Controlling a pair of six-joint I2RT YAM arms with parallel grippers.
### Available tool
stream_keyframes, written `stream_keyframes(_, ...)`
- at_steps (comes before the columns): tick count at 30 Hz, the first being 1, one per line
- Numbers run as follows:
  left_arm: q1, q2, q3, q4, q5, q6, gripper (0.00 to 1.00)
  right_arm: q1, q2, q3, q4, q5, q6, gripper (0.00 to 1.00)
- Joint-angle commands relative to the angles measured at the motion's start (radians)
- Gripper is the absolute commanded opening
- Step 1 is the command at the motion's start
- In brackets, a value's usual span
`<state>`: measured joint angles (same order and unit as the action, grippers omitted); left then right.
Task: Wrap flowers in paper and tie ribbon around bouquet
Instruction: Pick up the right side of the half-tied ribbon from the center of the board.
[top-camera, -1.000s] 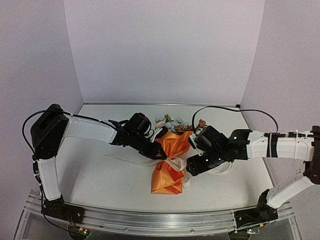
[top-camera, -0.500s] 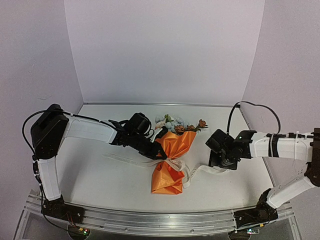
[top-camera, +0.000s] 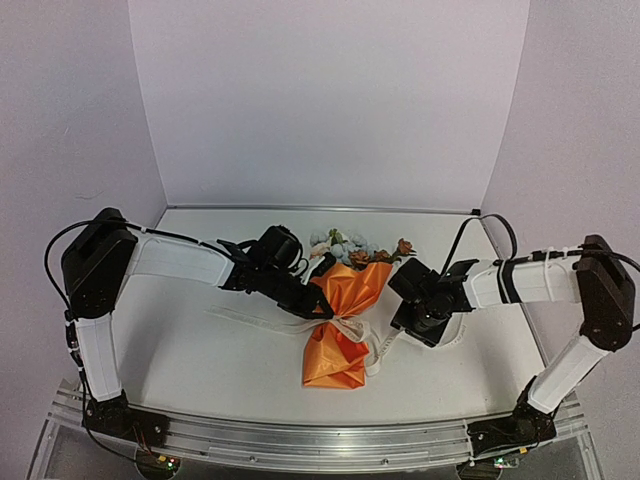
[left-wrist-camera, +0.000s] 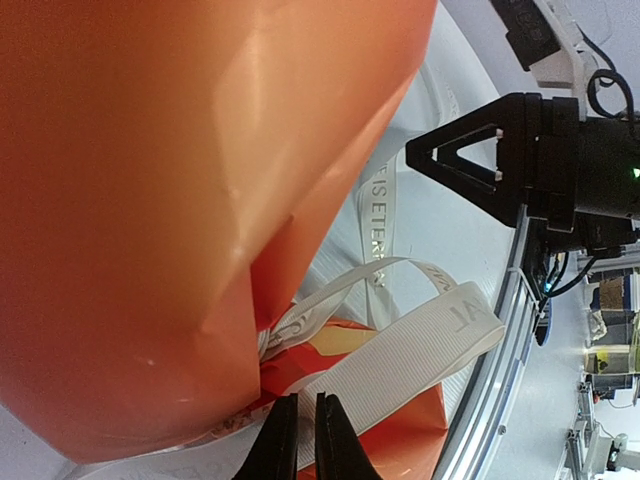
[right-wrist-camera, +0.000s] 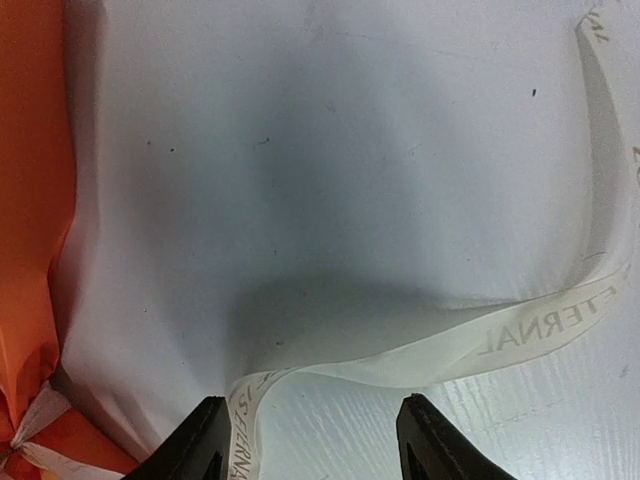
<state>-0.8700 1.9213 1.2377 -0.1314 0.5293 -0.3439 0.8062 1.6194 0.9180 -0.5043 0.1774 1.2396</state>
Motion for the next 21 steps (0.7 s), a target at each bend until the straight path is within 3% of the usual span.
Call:
stream_keyframes(1,-0.003,-0.011,0.019,0.006,0.009,0.011,0.09,-0.001,0.049,-0.008,0.083,-0.034,0.090,0.56)
stream_keyframes(7,-0.003,-0.007,0.019,0.014,0.015,0.008,0.09,-0.003,0.081,-0.032,0.102,0.002,0.115,0.44)
stream_keyframes(11,-0.003,-0.010,0.018,0.016,0.019,0.010,0.09,-0.024,0.112,-0.017,0.113,0.006,0.092,0.25)
stream_keyframes(14,-0.003,-0.012,0.014,0.021,0.023,0.013,0.09,-0.059,0.132,0.009,0.120,-0.002,0.044,0.02)
stream_keyframes(21,-0.003,-0.014,0.011,0.026,0.030,0.017,0.08,-0.129,0.067,0.162,0.067,0.040,-0.124,0.00)
